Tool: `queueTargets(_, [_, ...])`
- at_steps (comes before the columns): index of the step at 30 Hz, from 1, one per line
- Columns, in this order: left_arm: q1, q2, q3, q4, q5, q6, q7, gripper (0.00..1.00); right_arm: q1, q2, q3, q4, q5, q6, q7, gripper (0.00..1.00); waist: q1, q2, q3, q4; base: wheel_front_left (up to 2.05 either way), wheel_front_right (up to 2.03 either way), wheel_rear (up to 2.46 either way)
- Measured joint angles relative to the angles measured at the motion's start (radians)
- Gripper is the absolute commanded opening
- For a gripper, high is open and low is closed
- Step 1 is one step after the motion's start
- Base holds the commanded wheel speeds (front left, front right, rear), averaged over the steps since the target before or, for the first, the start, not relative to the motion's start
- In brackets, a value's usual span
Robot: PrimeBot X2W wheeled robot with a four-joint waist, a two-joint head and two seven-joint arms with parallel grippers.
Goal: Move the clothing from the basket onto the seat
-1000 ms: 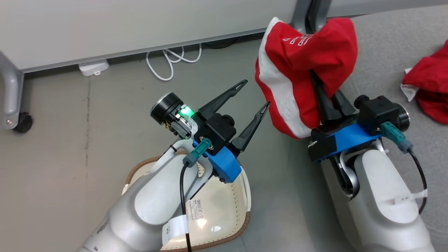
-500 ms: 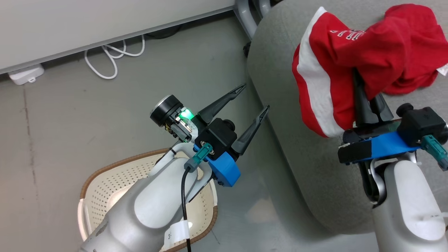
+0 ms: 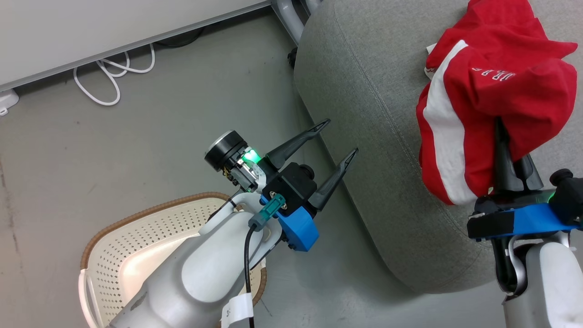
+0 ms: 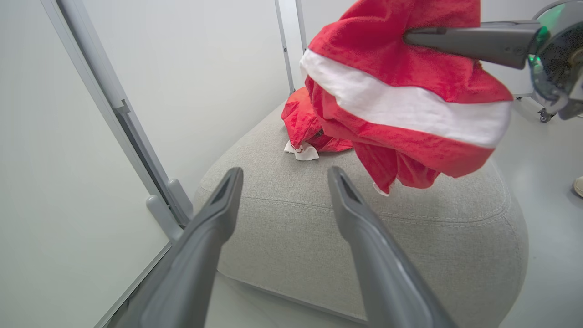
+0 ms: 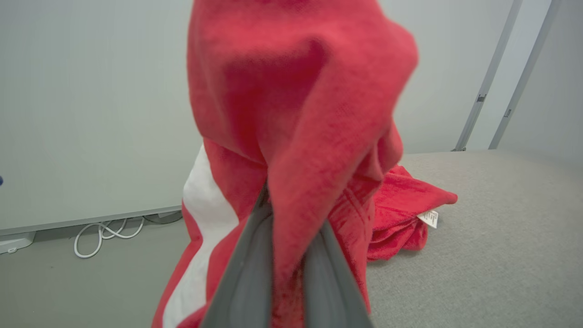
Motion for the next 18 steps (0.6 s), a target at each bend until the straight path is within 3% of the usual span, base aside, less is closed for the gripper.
queueTargets(11, [0.0,0.004,0.002,-0.001,-0.001,-0.001,0.0,1.0,0.001,0.0,0.011,-0.012,0.013,0.0,0.0,0.0,0.0,0.0,0.008,0.011,0.0,0.0,0.0])
queueTargets(18, [-0.011,0.029,0.027,-0.009,0.0,0.001,0.0,1.0,-0.122,0.0,0.031,-0.023,0.022,0.0,0.0,0.0,0.0,0.0,0.042,0.013,0.0,0.0,0.0])
